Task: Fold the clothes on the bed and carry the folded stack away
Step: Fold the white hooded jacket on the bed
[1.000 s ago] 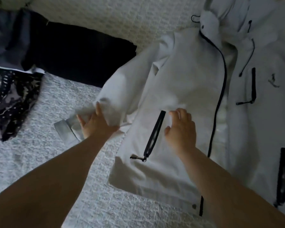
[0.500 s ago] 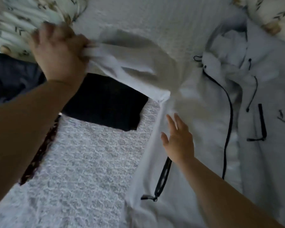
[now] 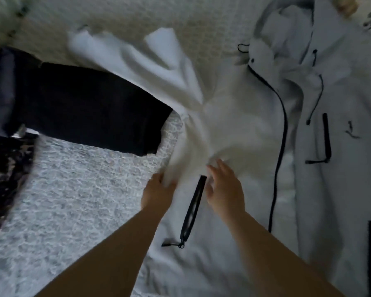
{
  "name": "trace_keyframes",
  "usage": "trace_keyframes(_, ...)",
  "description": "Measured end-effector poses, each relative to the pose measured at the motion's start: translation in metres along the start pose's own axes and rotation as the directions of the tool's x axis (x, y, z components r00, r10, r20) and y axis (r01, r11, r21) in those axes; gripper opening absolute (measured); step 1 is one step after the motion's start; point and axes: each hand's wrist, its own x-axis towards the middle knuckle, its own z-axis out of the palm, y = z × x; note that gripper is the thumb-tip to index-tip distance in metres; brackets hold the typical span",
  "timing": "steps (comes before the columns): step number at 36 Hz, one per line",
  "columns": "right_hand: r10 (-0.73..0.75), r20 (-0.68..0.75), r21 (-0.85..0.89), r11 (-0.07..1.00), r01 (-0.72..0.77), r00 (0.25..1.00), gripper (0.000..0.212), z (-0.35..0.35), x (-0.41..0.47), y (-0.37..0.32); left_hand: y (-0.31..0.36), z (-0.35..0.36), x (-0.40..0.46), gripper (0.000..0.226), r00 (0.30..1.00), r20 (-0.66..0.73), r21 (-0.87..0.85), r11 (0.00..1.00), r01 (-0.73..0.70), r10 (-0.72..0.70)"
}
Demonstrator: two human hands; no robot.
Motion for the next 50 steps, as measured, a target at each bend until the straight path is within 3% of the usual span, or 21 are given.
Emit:
trace_keyframes(3,0.249,-0.233,0.105,0.967,-0.231,0.940,0.055,0.004,-0.014,0.014,-0.015,0.005,0.002,0.045,0.998,-0.067,0.014,1.000,0.021,-0.020)
trace_keyframes(6,0.552,-0.296,0.284,0.830,-0.480,0.779,0.060,0.004,-0.029,0.035,-0.022,0.002,0.003,0.060,0.997,-0.050,-0.019,0.998,0.062,-0.063)
trace_keyframes(10,0.852,-0.150,0.513,0.501,-0.697,0.502,0.059,0.002,-0.047,0.068,-0.033,0.005,-0.007,0.040,1.000,0.018,-0.007,1.000,-0.023,0.023)
trace_keyframes(12,0.885,-0.038,0.539,0.409,-0.736,0.464,0.051,0.001,-0.056,0.083,-0.037,0.007,-0.016,0.037,0.998,0.015,0.025,0.998,-0.056,0.056)
trace_keyframes(14,0.914,0.057,0.672,0.263,-0.692,0.402,0.034,-0.001,-0.064,0.089,-0.042,0.012,-0.022,0.033,0.997,0.016,0.090,0.993,-0.071,0.070)
trace_keyframes(18,0.846,0.008,0.554,0.440,-0.707,0.533,0.023,-0.005,-0.062,0.090,-0.042,0.017,-0.031,0.034,0.992,-0.055,0.144,0.984,-0.101,0.110)
trace_keyframes(21,0.822,-0.056,0.542,0.502,-0.674,0.567,0.027,-0.002,-0.065,0.089,-0.039,0.021,-0.038,0.051,0.976,-0.129,0.148,0.977,-0.155,0.174)
trace_keyframes(24,0.816,0.042,0.555,0.460,-0.693,0.576,0.022,0.004,-0.070,0.089,-0.038,0.025,-0.042,0.053,0.968,-0.147,0.318,0.936,-0.149,0.204)
trace_keyframes(28,0.794,0.106,0.426,0.508,-0.748,0.599,0.036,0.007,-0.074,0.093,-0.034,0.026,-0.044,0.060,0.958,-0.199,0.403,0.908,-0.110,0.205)
trace_keyframes(32,0.775,0.167,0.371,0.523,-0.767,0.610,0.036,0.006,-0.077,0.099,-0.029,0.028,-0.044,0.060,0.968,-0.216,0.396,0.917,-0.033,0.129)
trace_keyframes(36,0.740,0.276,0.477,0.448,-0.756,0.613,0.030,0.003,-0.081,0.102,-0.032,0.025,-0.034,0.047,0.978,-0.177,0.248,0.956,0.155,-0.112)
trace_keyframes(38,0.716,0.342,0.491,0.416,-0.765,0.609,0.029,0.003,-0.084,0.101,-0.036,0.018,-0.026,0.045,0.983,-0.113,0.210,0.964,0.165,-0.144)
trace_keyframes(40,0.689,0.376,0.455,0.445,-0.771,0.620,0.028,0.004,-0.087,0.099,-0.040,0.009,-0.020,0.041,0.990,-0.077,0.295,0.946,0.136,-0.118)
trace_keyframes(42,0.679,0.270,0.443,0.542,-0.714,0.683,0.028,0.008,-0.088,0.097,-0.046,0.002,-0.017,0.039,0.994,-0.084,0.343,0.934,0.097,-0.072)
trace_keyframes(45,0.658,0.067,0.496,0.630,-0.597,0.750,0.024,0.011,-0.094,0.091,-0.059,-0.002,-0.021,0.036,0.995,-0.096,0.259,0.966,0.009,0.016)
trace_keyframes(50,0.640,0.115,0.496,0.626,-0.602,0.760,0.025,0.022,-0.115,0.093,-0.086,0.011,-0.048,0.026,0.991,-0.131,0.278,0.960,0.020,0.017)
